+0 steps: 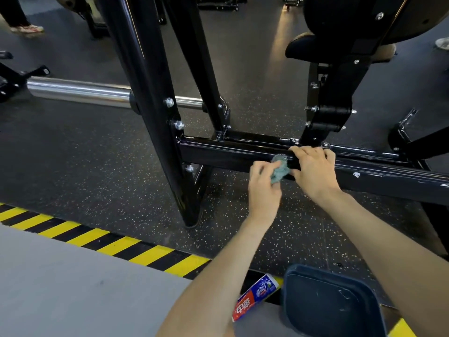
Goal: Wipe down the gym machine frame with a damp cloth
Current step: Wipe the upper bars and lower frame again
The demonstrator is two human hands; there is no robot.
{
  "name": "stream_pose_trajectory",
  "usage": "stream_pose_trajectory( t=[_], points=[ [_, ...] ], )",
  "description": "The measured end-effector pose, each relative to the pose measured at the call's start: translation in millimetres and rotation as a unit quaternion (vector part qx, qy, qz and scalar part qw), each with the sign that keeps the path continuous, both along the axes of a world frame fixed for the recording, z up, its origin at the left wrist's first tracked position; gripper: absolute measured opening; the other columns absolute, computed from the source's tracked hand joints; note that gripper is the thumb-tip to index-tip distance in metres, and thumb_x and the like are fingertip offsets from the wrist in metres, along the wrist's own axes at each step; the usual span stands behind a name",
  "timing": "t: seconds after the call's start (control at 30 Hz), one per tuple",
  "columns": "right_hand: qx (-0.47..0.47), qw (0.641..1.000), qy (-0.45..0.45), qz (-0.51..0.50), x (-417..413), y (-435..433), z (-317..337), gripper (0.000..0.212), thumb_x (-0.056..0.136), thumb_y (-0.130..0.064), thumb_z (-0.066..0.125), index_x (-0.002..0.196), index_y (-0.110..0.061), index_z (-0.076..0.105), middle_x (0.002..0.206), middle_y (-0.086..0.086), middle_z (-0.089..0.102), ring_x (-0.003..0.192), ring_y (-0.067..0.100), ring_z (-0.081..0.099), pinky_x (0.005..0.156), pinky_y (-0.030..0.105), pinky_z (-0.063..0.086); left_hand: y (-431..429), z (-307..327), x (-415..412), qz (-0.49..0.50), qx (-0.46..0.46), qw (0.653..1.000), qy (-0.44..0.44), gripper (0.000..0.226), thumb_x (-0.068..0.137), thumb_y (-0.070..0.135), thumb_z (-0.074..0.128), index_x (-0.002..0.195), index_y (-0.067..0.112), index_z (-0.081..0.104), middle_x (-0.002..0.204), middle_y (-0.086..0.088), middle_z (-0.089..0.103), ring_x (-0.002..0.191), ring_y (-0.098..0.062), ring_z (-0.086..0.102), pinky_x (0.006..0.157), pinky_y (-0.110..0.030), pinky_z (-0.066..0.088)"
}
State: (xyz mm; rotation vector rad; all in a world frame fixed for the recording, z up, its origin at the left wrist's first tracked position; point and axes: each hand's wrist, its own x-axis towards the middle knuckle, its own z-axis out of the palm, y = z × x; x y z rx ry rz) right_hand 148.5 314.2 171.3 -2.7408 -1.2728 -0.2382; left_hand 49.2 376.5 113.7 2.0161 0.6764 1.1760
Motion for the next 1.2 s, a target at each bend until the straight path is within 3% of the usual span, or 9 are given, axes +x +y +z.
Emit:
stream_pose_trajectory(
  t=[0.13, 0.23, 0.43, 0.53, 0.6, 0.67, 0.83, 0.97, 1.2],
  points=[
    [-0.001, 1.0, -0.003, 0.009, -1.5, 4.7, 0.6, 0.057, 0.094, -0.032, 0.058, 0.144, -0.015, 0.038, 0.138, 0.005, 0.05, 0.128, 0.028, 0.041, 0.111, 0.04, 0.016, 62.1, 14.2, -38.2, 0.278, -0.181, 0.929, -0.161, 0.036, 0.083, -0.009, 0.063, 0.117, 0.004, 0.059, 0.115, -0.009, 0.046, 0.1, -0.012, 0.051, 0.091, -0.014, 0.043],
    [0.011, 1.0, -0.007, 0.028, 1.0, 1.1, -2.3, 0.054, 0.096, -0.03, 0.055, 0.145, -0.014, 0.037, 0.137, 0.004, 0.051, 0.127, 0.027, 0.042, 0.112, 0.038, 0.015, 87.9, 18.0, -31.8, 0.33, -0.216, 0.905, -0.159, 0.028, 0.086, -0.009, 0.06, 0.112, 0.003, 0.057, 0.116, -0.011, 0.045, 0.105, -0.019, 0.051, 0.087, -0.018, 0.044],
    [0.003, 0.997, 0.031, 0.075, 7.1, -9.6, 1.9, 0.069, 0.092, -0.015, 0.057, 0.152, -0.011, 0.022, 0.153, 0.004, 0.033, 0.144, 0.02, 0.024, 0.117, 0.039, -0.012, -24.2, 1.7, 31.8, 0.152, -0.108, 0.981, -0.047, 0.036, 0.074, -0.018, 0.062, 0.101, 0.005, 0.06, 0.105, -0.008, 0.047, 0.099, -0.021, 0.049, 0.085, -0.032, 0.047],
    [0.095, 0.989, 0.067, 0.088, 7.1, -26.6, 5.6, 0.071, 0.087, 0.005, 0.052, 0.151, -0.008, 0.026, 0.156, 0.009, 0.03, 0.147, 0.02, 0.019, 0.12, 0.039, -0.007, -41.4, -1.7, 25.8, -0.024, -0.128, 0.991, -0.014, 0.03, 0.08, -0.012, 0.062, 0.105, 0.004, 0.062, 0.1, -0.004, 0.05, 0.086, -0.006, 0.055, 0.074, -0.026, 0.053],
    [0.234, 0.969, 0.065, 0.038, 2.4, -49.1, -1.2, 0.062, 0.079, 0.012, 0.048, 0.138, -0.008, 0.049, 0.135, 0.01, 0.054, 0.131, 0.026, 0.042, 0.115, 0.037, 0.026, -41.7, 2.1, 16.5, -0.156, -0.198, 0.967, 0.04, 0.034, 0.084, -0.005, 0.066, 0.115, 0.008, 0.06, 0.102, -0.001, 0.057, 0.085, 0.006, 0.057, 0.074, -0.013, 0.05],
    [0.316, 0.946, 0.067, 0.0, -4.4, -69.8, -20.2, 0.043, 0.077, 0.011, 0.049, 0.112, -0.009, 0.065, 0.102, 0.008, 0.063, 0.1, 0.026, 0.054, 0.089, 0.036, 0.044, -36.6, 2.6, 11.2, -0.202, -0.324, 0.923, 0.055, 0.042, 0.082, -0.001, 0.07, 0.117, 0.016, 0.052, 0.107, -0.002, 0.061, 0.096, -0.002, 0.061, 0.084, -0.022, 0.053],
    [0.272, 0.885, 0.375, -0.048, -16.9, -96.2, -65.0, 0.041, 0.085, -0.002, 0.056, 0.123, -0.019, 0.052, 0.106, 0.005, 0.059, 0.104, 0.022, 0.054, 0.091, 0.034, 0.045, -29.6, -0.1, 8.2, -0.209, -0.574, 0.789, 0.06, 0.029, 0.09, 0.007, 0.063, 0.115, 0.009, 0.049, 0.112, -0.015, 0.063, 0.095, -0.024, 0.065, 0.071, -0.034, 0.056],
    [0.223, 0.887, 0.403, -0.007, -14.6, -122.2, -82.8, 0.056, 0.079, -0.003, 0.064, 0.128, -0.021, 0.045, 0.117, 0.003, 0.052, 0.11, 0.019, 0.052, 0.094, 0.038, 0.046, -45.8, -9.8, 10.6, -0.286, -0.648, 0.701, 0.082, 0.03, 0.098, 0.014, 0.052, 0.125, 0.001, 0.054, 0.117, -0.016, 0.065, 0.108, -0.024, 0.064, 0.084, -0.034, 0.056],
    [0.23, 0.866, 0.441, -0.046, 0.6, -152.7, -98.4, 0.035, 0.087, -0.005, 0.066, 0.121, -0.013, 0.064, 0.114, 0.002, 0.068, 0.102, 0.018, 0.062, 0.092, 0.032, 0.048, -64.7, -27.9, 17.0, -0.346, -0.594, 0.693, 0.217, 0.029, 0.095, 0.014, 0.057, 0.124, 0.011, 0.057, 0.125, -0.015, 0.062, 0.108, -0.028, 0.063, 0.089, -0.042, 0.054]
  ],
)
